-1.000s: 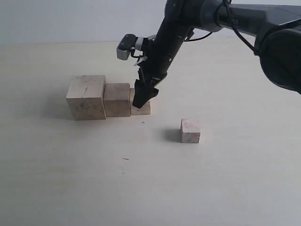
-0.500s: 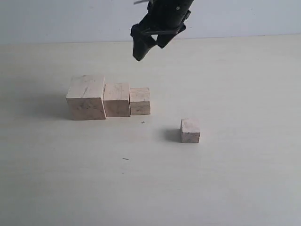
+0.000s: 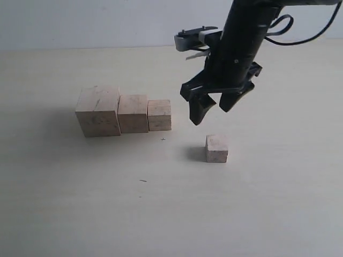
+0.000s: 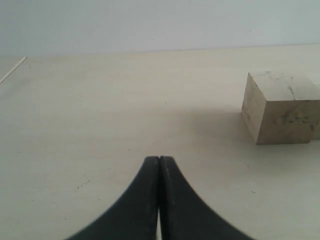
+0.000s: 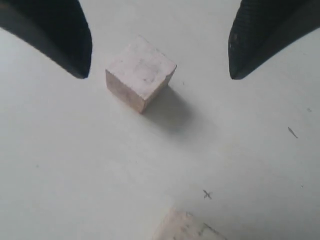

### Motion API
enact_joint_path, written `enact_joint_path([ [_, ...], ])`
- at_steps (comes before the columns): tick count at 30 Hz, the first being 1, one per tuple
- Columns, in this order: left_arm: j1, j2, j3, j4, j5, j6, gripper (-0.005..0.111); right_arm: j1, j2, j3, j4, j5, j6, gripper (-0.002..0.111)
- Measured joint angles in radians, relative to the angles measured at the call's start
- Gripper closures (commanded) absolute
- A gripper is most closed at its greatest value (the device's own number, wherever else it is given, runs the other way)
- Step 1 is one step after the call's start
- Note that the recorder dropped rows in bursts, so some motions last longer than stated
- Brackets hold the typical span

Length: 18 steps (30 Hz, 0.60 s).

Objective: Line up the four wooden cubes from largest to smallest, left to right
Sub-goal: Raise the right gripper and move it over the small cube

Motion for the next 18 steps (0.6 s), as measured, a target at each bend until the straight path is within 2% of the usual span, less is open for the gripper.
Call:
enact_joint_path([
  [4,0.000,0.000,0.000,0.000,0.000,0.000,0.107,0.000,-0.031,0.076,-0.002,-0.020,0.036,0.037],
  [18,0.000,0.000,0.000,0.000,0.000,0.000,0.107,0.000,-0.033,0.088,0.074,-0.009,0.126,0.037],
])
